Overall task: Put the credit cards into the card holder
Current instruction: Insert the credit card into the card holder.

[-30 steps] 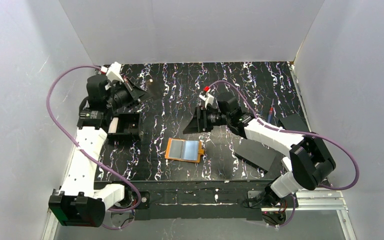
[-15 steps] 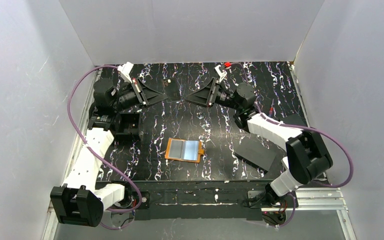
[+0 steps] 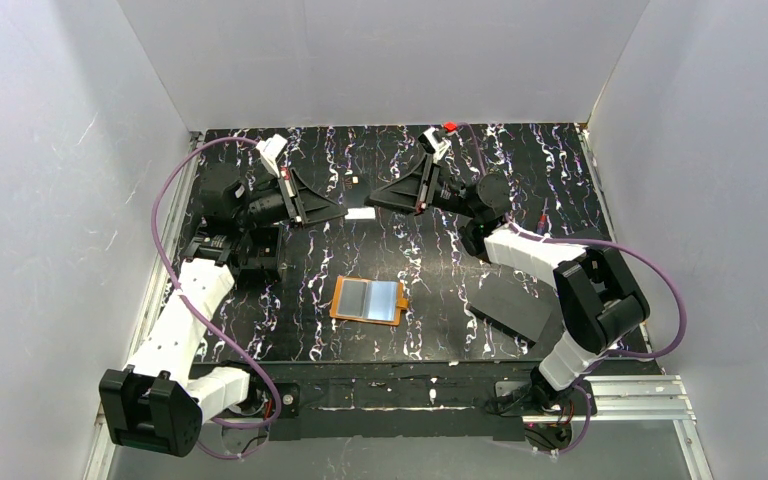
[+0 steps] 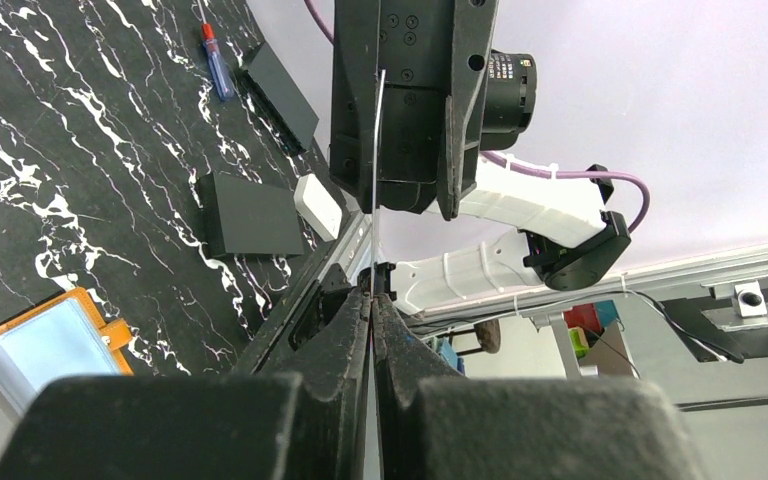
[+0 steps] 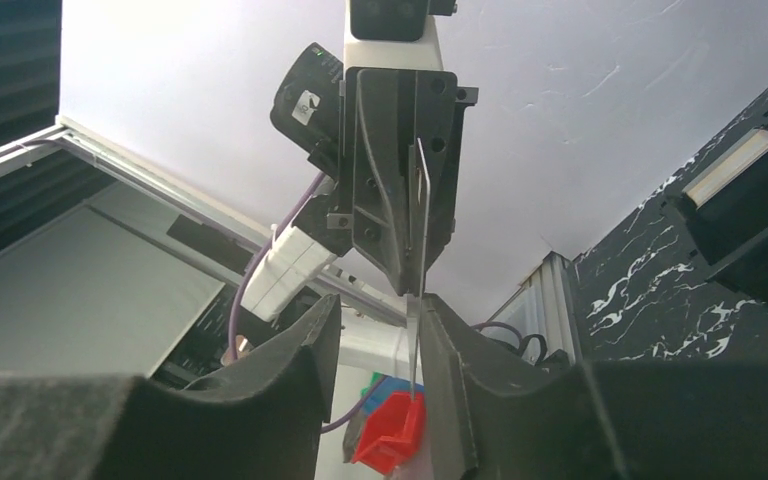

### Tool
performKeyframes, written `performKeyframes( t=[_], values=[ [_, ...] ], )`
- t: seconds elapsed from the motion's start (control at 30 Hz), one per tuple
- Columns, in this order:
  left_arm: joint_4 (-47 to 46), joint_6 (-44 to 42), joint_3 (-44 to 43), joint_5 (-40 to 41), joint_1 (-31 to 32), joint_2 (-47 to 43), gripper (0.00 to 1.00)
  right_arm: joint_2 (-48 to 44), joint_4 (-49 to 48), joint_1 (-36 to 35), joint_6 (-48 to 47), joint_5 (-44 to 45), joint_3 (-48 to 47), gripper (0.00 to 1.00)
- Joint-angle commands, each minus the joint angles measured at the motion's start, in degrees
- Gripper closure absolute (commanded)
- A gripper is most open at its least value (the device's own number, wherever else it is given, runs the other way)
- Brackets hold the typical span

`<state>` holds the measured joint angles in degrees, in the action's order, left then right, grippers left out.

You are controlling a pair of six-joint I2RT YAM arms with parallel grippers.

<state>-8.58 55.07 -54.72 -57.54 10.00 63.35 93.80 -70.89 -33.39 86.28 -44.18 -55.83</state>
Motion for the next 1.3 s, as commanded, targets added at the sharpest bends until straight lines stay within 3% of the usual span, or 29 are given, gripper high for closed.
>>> performKeyframes(
  t=[0.0,0.27,0.4,0.57,0.77,0.83,0.93,1.0,1.07,1.13,1.27],
  values=[
    [-1.18,-1.00,0.18,-1.73,0.17,-0.22,1.00,0.16,-5.93,-0.10,1.42,-0.99,-0.55,0.59],
    [-1.18,-1.41,1.02,-3.42,1.04,0.24,1.00,0.36,-7.85,-0.10,2.66,-1.32,0.99,0.68],
    [-1.18,-1.71,1.84,-3.86,1.34,-0.37,1.00,0.38,-7.87,-0.10,2.61,-1.79,2.29,0.78],
    [-1.18,-1.81,2.78,-4.39,1.56,-0.07,1.00,-0.63,-3.93,-0.08,-0.21,-3.65,4.24,0.84],
    [-1.02,-1.64,3.58,-5.10,1.69,0.84,1.00,-4.88,12.33,-0.05,-10.93,-4.79,6.32,0.99],
    [3.43,-3.11,3.68,-4.31,1.65,1.70,0.82,-7.25,23.31,-0.10,-17.12,-2.45,7.20,0.99],
    [23.87,-15.39,-0.34,2.74,2.00,4.33,0.75,-10.47,39.25,-0.10,-25.17,2.19,9.36,0.99],
    [35.27,-21.05,-2.54,9.54,1.97,7.06,0.60,-11.72,45.34,-0.09,-27.45,5.53,11.31,0.99],
    [40.76,-22.61,-2.25,15.45,2.04,10.39,0.48,-10.72,54.65,-0.10,-30.83,6.68,11.58,0.99],
    [41.25,-23.19,-0.67,17.26,2.48,13.38,0.46,-7.98,56.66,-0.29,-32.08,4.08,12.08,0.99],
    [35.41,-22.49,3.29,18.56,4.34,16.30,0.57,-4.32,56.91,-1.36,-33.07,2.01,13.54,0.99]
  ],
)
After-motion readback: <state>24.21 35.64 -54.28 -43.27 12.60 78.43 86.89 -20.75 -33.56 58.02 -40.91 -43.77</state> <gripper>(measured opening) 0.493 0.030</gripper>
